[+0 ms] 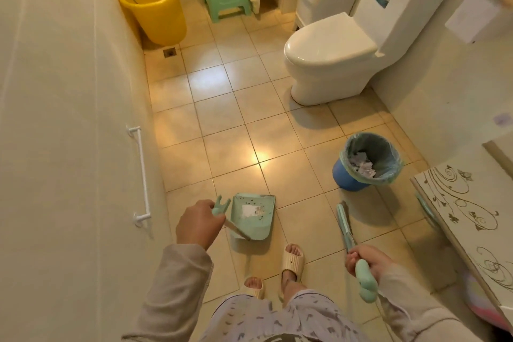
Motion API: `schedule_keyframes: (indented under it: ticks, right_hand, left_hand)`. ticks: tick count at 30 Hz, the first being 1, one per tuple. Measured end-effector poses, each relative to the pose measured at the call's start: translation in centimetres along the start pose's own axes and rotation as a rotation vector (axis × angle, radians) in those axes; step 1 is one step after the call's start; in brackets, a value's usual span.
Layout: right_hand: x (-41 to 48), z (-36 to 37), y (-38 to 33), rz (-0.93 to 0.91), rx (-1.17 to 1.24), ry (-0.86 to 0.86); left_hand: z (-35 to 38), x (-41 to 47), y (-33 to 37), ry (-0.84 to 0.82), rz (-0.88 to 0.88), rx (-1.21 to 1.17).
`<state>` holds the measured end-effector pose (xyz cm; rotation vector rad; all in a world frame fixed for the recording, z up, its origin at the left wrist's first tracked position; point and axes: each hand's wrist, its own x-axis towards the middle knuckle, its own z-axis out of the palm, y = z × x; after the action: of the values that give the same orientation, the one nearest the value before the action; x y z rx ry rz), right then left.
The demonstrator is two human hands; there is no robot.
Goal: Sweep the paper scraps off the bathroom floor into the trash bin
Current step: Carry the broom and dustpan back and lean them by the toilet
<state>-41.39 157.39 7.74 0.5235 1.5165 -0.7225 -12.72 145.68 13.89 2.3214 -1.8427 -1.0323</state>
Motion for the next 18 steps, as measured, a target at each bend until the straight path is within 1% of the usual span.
schedule_keyframes:
  ticks: [2, 4, 7, 10, 12, 14, 18]
  right_hand:
    - [-0.7, 1.3, -2.5, -0.049, -0.097, -0.016]
    - [-1.3, 2.6, -4.8, -0.087, -0.136, -0.065]
    - [-1.3, 4.2, -8.3, -0.119, -0.129, -0.150]
    - [-1.0, 4.7, -10.9, -0.069, -0.043, -0.268]
    - [-0.6, 5.2, -12.3, -0.072, -0.008, -0.327]
    - [-0.4, 7.0, -13.9, -0.073, -0.053, -0.346]
    - [-0.7, 13.5, -17.2, -0.084, -0.185, -0.305]
  left_hand:
    - [0.0, 0.2, 0.7, 0.076, -0.018, 0.038]
    - [-0.1, 0.3, 1.0, 0.123, -0.037, 0.043]
    - [-0.4, 0.4, 0.9, 0.185, -0.092, 0.017]
    - [-0.7, 0.5, 0.9, 0.258, -0.145, -0.037]
    - [-1.1, 0.9, 1.3, 0.284, -0.177, -0.051]
    - [-1.8, 1.8, 2.1, 0.321, -0.200, -0.072]
    - [-3.6, 4.7, 3.2, 0.374, -0.220, -0.117]
